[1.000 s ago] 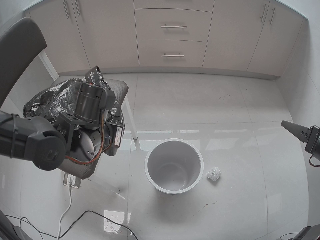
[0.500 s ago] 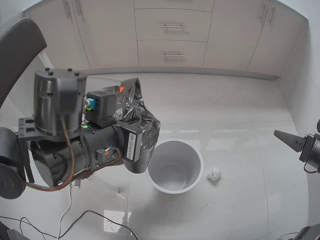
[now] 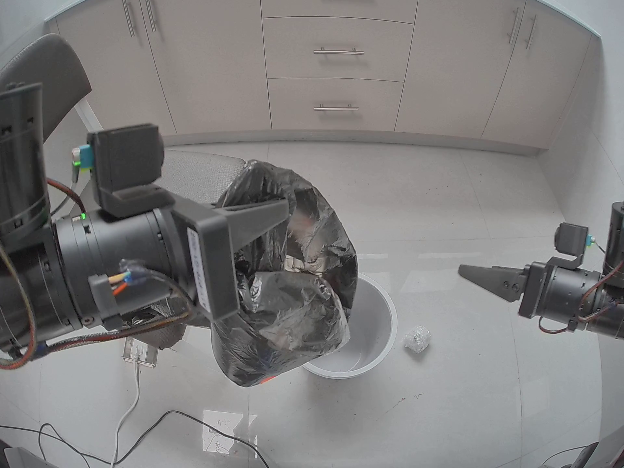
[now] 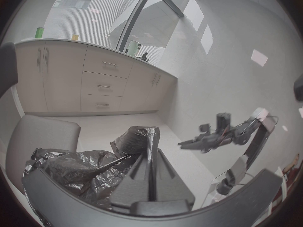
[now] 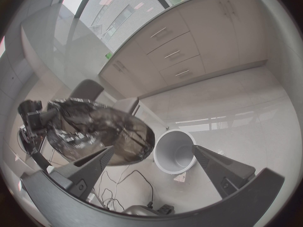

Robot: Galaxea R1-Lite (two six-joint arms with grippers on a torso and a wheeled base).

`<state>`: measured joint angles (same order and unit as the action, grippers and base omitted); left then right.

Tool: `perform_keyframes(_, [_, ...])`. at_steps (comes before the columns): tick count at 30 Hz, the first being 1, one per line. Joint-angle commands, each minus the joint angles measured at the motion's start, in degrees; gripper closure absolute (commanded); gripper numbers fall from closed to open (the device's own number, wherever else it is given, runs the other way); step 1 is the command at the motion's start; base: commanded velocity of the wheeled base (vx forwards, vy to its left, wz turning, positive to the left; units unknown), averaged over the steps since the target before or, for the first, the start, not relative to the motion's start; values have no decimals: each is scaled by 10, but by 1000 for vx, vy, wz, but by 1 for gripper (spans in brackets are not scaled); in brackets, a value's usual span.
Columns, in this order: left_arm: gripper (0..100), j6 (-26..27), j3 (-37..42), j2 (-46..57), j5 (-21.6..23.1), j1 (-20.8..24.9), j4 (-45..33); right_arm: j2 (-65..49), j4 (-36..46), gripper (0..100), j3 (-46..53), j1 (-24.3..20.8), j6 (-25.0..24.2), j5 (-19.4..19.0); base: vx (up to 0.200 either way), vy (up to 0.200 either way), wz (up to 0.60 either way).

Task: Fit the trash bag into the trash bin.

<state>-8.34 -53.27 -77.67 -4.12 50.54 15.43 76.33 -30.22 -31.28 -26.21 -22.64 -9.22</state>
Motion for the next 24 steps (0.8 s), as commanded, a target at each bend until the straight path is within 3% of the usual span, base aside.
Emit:
perform_keyframes(1, [100, -34, -20, 16, 21, 1, 2, 96, -7, 0, -22, -41, 22, 0, 0, 0, 0])
perform_keyframes(8, [100, -64, -30, 20, 60, 3, 2, 163, -45, 0, -29, -76, 51, 3, 0, 0, 0])
perform_keyframes(13, [100, -84, -26, 21, 82, 8, -1, 236, -121, 0, -65, -52, 50, 2, 0, 0, 0])
perform_keyframes(16, [100, -98, -25, 25, 94, 11, -1, 255, -133, 0, -78, -49, 50, 1, 0, 0, 0])
perform_keyframes(19, [100, -136, -25, 38, 156, 13, -4, 306, -136, 0, -120, -47, 51, 3, 0, 0, 0])
perform_keyframes(24, [100, -147, -23, 45, 169, 13, -3, 348, -136, 0, -157, -46, 50, 2, 0, 0, 0])
